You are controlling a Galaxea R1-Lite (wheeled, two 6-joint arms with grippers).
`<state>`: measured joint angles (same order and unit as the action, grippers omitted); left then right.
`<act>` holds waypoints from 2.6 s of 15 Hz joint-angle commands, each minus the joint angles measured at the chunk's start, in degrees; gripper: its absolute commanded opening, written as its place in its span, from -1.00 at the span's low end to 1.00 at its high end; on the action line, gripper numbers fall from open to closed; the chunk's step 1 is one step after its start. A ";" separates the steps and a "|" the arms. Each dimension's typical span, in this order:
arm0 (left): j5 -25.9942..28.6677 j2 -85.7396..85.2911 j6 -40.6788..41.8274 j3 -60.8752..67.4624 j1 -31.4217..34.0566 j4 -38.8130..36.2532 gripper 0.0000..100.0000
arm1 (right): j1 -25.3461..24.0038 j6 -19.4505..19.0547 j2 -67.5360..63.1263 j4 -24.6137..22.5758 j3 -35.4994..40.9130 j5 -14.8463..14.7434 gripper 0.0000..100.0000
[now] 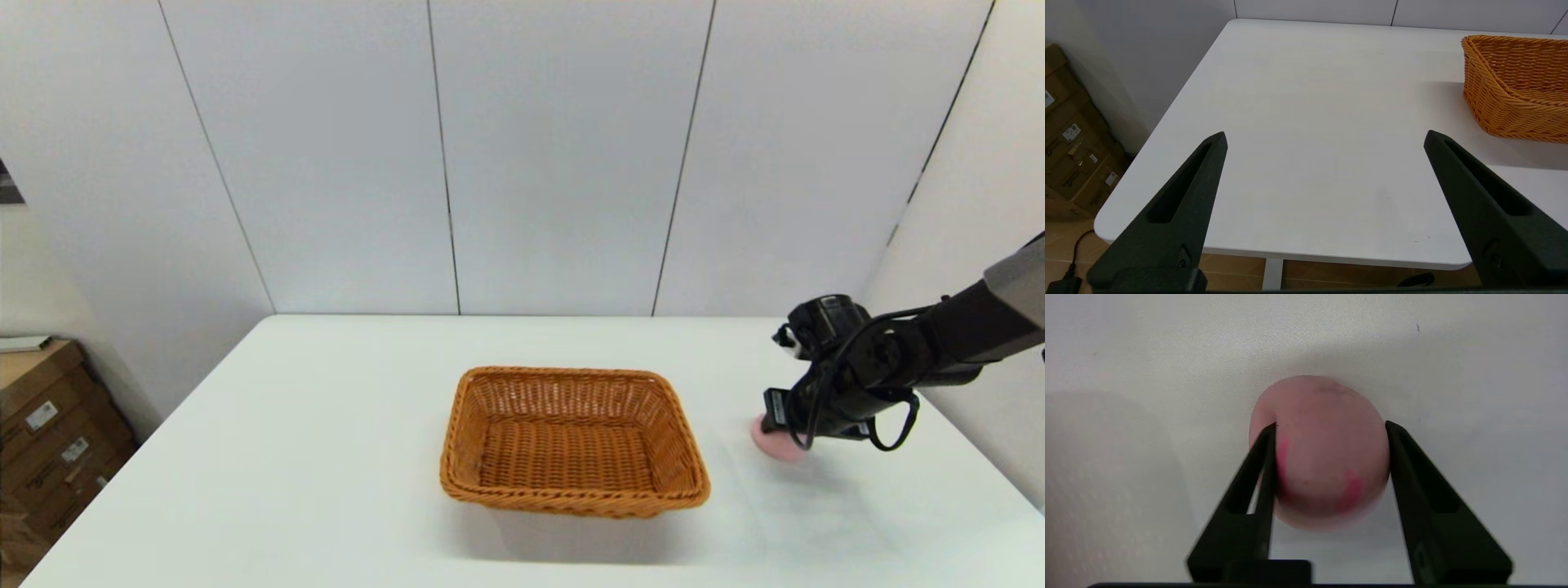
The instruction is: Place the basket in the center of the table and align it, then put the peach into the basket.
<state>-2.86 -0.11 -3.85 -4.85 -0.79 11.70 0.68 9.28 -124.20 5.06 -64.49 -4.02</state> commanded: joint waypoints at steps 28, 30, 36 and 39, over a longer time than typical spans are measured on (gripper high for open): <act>-0.04 0.02 -0.10 0.02 0.00 0.07 1.00 | -31.09 2.85 -2.72 17.70 -20.85 9.21 1.00; -0.04 0.02 -0.10 -0.07 0.00 0.07 1.00 | -30.92 3.03 -0.61 17.62 -20.85 9.21 1.00; -0.04 0.02 -0.10 0.02 0.00 0.07 1.00 | -20.28 3.64 11.08 18.06 -21.03 9.65 1.00; -0.04 0.02 -0.10 0.02 0.00 0.07 1.00 | -6.48 0.04 13.54 18.67 -19.01 10.00 1.00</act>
<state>-2.84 -0.07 -3.91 -4.85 -0.79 11.72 -15.90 12.04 -114.58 23.39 -85.18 5.69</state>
